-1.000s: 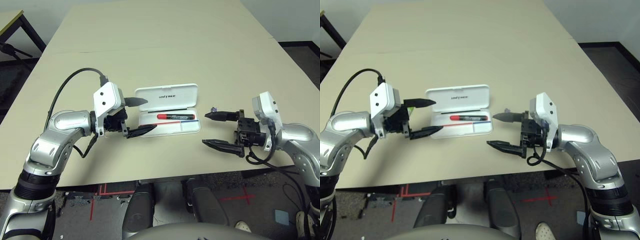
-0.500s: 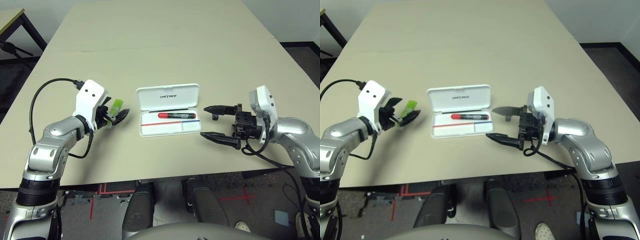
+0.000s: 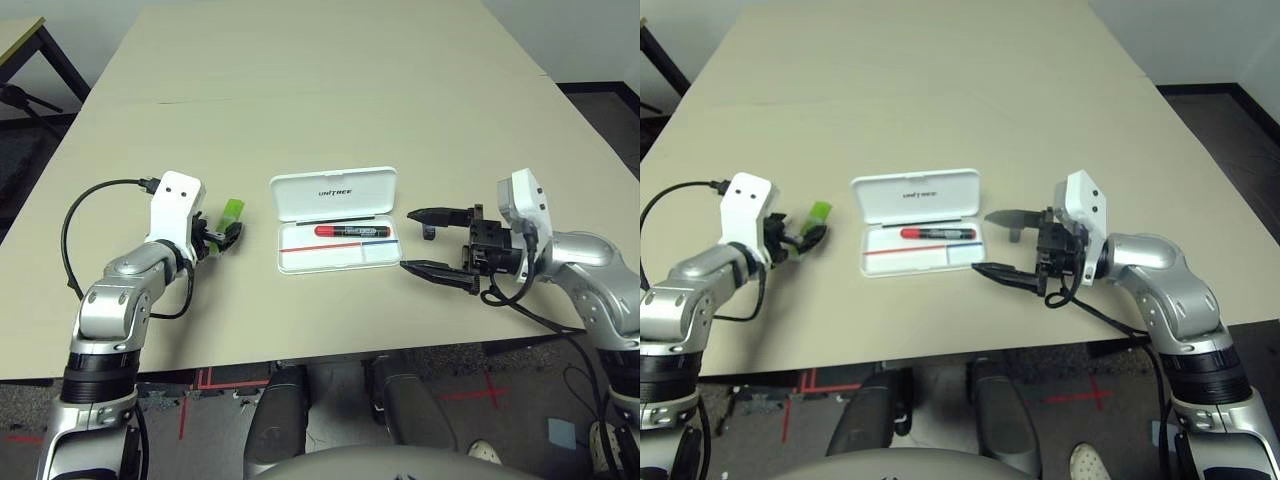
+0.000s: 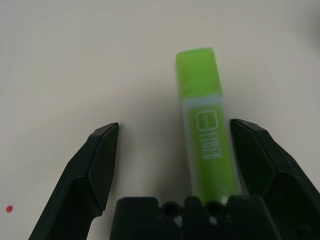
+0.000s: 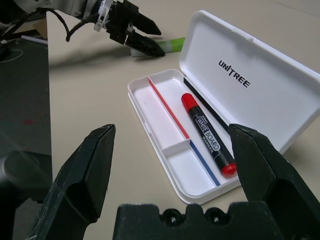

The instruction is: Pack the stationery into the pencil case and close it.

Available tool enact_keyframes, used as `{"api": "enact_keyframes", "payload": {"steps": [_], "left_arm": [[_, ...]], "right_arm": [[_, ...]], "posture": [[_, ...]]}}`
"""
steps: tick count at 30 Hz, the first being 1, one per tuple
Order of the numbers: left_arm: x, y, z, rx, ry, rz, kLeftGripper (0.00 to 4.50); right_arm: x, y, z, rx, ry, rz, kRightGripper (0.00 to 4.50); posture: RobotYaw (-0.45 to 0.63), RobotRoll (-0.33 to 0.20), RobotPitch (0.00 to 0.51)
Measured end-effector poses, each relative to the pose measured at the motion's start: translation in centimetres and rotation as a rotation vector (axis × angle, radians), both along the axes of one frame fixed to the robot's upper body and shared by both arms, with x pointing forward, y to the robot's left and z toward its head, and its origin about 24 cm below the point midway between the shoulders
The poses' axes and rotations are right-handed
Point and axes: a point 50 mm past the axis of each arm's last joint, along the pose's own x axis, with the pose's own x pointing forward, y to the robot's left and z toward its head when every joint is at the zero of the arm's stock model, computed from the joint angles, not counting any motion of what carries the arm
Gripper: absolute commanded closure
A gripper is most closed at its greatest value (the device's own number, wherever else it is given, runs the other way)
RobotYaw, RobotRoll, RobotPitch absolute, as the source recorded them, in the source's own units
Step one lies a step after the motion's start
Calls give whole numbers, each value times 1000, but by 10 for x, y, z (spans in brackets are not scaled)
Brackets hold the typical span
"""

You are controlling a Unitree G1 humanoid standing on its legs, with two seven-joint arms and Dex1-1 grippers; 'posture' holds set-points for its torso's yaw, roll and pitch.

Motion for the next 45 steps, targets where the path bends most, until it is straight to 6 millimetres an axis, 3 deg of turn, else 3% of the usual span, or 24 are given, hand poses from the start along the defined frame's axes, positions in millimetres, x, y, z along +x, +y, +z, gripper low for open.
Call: {"api": "enact_keyframes", "payload": {"steps": [4, 5, 8, 14, 15, 24, 34, 40, 45], "left_arm": [[2, -1, -2, -9, -6, -1, 0], [2, -1, -2, -9, -7, 0, 180], [2, -5, -4, -26, -2, -5, 1000], [-1, -11, -6, -39, 20, -26, 3312], [-2, -11, -6, -39, 24, -24, 3390], [-10, -4, 5, -25, 74, -80, 3386], [-46, 21, 18, -33, 208, -319, 3386], [-53, 7, 37, -116, 90, -586, 3386], [-56, -3, 47, -143, 44, -703, 3386]], "right_arm": [[0, 0, 0, -2, -1, -5, 15], [0, 0, 0, -3, -2, -6, 3], [1, 0, 0, -4, -3, -14, 0], [1, 0, 0, -4, -7, -21, 0], [1, 0, 0, -3, -7, -22, 0], [2, 2, 1, -2, -11, -14, 0], [6, 2, -3, -4, -1, 0, 0], [7, 2, -4, -3, 0, 5, 0], [10, -1, -7, -11, 5, -5, 0]], "posture": [[-113, 0, 165], [-113, 0, 165], [-116, 0, 165], [-110, 0, 167], [-110, 0, 167], [-84, 0, 168], [-62, 0, 168], [-57, 0, 163], [-61, 0, 160]]}}
